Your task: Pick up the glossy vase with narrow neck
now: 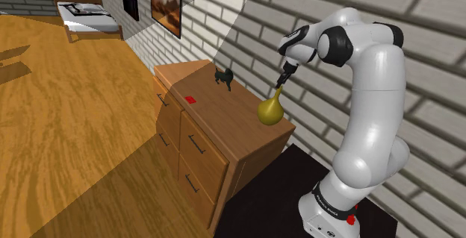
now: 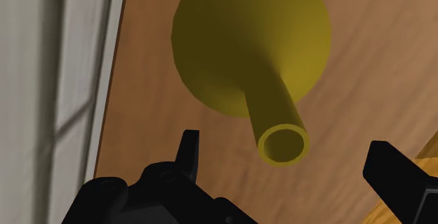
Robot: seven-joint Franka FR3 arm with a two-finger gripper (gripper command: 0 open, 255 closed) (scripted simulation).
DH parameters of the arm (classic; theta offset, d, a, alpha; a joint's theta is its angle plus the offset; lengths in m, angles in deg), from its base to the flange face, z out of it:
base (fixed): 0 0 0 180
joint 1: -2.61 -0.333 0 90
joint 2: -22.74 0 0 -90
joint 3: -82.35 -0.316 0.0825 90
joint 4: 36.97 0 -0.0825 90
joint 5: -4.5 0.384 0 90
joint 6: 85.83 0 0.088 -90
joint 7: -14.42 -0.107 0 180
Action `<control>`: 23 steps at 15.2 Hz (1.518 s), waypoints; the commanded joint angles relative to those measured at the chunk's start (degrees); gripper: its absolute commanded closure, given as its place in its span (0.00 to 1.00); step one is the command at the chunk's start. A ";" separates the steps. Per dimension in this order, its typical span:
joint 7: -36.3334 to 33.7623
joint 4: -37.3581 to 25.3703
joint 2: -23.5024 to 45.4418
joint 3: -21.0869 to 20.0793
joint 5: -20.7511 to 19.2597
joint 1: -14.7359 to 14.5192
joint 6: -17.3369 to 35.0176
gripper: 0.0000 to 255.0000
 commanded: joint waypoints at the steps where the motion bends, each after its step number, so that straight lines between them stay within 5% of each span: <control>1: 0.46 0.10 0.87 -0.35 0.58 0.30 0.90 0.00; 5: 0.81 0.32 1.54 -0.65 1.04 0.49 1.73 0.00; 6: 0.81 0.36 1.53 -0.65 1.04 0.48 1.75 1.00; 23: -0.94 -1.18 -1.66 0.76 -1.24 -0.35 -2.61 1.00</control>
